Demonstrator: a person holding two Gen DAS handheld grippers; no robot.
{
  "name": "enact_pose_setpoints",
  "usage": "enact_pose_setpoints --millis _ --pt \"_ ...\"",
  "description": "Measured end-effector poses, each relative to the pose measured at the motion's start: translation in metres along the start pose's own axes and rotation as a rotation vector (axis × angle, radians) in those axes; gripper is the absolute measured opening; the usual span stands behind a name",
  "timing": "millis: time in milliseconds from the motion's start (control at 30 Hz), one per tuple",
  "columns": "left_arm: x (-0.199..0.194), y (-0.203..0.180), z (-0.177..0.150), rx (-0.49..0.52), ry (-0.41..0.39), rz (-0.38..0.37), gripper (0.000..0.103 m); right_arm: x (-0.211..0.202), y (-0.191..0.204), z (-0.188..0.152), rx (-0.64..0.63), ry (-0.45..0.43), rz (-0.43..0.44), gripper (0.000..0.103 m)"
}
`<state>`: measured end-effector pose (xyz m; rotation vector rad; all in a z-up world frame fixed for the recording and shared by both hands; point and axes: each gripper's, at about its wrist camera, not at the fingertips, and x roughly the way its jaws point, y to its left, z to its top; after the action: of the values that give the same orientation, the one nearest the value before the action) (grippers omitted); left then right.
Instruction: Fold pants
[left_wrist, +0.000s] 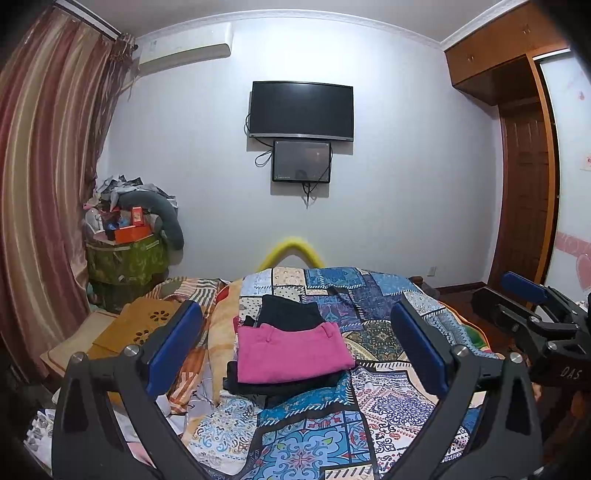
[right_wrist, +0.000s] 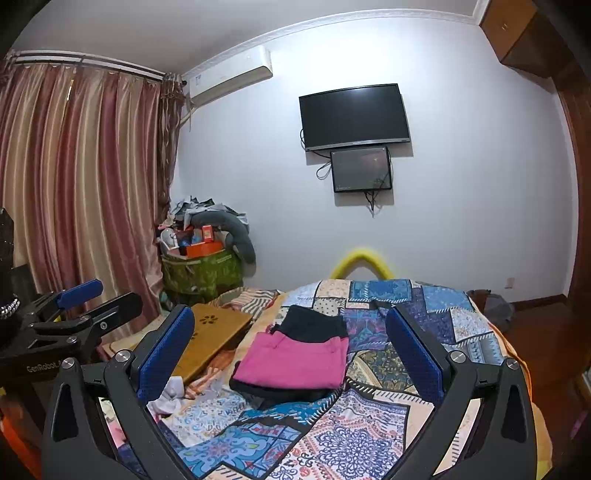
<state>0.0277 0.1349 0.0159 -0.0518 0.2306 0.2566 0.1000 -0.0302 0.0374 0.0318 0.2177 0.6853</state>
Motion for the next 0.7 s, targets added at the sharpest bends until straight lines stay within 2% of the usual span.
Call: enact_pose_setpoints --millis 700 --pt "0.001 0.002 -0.0017 -0.008 0.006 -0.003 0.103 -0.0018 -0.0025 0.0017 0.004 -0.005 -0.005 0.103"
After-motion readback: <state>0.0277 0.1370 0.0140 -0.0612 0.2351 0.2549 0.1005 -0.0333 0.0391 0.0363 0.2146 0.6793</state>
